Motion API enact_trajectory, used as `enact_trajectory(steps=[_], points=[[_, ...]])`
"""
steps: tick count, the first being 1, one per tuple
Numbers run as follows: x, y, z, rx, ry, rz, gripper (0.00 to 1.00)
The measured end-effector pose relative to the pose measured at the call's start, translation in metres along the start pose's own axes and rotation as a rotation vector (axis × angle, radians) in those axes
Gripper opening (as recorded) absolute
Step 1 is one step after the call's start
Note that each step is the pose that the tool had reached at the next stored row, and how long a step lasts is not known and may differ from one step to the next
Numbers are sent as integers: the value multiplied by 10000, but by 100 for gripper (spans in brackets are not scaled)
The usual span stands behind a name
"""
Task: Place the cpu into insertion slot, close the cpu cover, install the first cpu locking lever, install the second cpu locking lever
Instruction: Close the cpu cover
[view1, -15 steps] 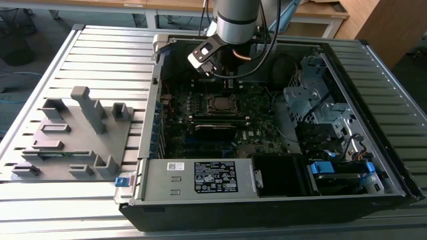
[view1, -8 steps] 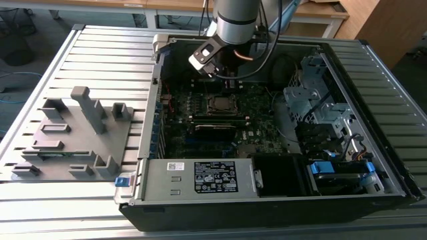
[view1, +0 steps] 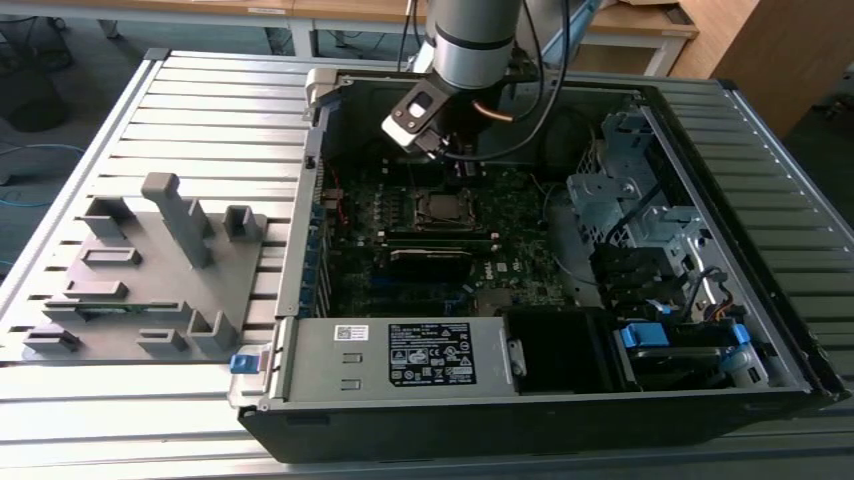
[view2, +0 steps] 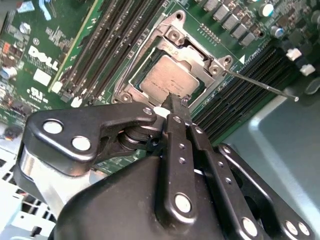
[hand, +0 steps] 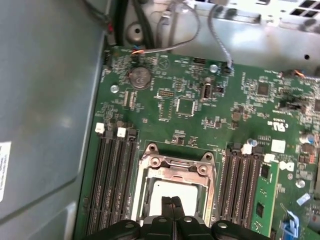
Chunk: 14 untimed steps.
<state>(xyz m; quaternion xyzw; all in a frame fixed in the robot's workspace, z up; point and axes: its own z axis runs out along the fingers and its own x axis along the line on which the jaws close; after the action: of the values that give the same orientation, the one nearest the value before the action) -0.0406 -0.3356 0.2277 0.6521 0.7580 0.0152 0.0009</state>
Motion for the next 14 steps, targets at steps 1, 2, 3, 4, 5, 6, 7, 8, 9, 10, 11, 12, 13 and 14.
enact_trajectory(steps=[1,2,3,4,5,6,7,8,9,10,11,12,13,14], points=[[0,0,0,3,3,-128,10],[0,0,0,4,6,-235,10],[0,0,0,4,6,-257,10],[0,0,0,4,6,-258,10],[0,0,0,5,6,-260,10],[0,0,0,5,6,-260,10],[0,0,0,5,6,-261,10],[0,0,0,5,7,-261,10],[0,0,0,5,7,-261,10],[0,0,0,5,6,-261,10],[0,0,0,5,6,-261,10],[0,0,0,5,6,-261,10],[0,0,0,5,7,-261,10],[0,0,0,5,6,-262,10]])
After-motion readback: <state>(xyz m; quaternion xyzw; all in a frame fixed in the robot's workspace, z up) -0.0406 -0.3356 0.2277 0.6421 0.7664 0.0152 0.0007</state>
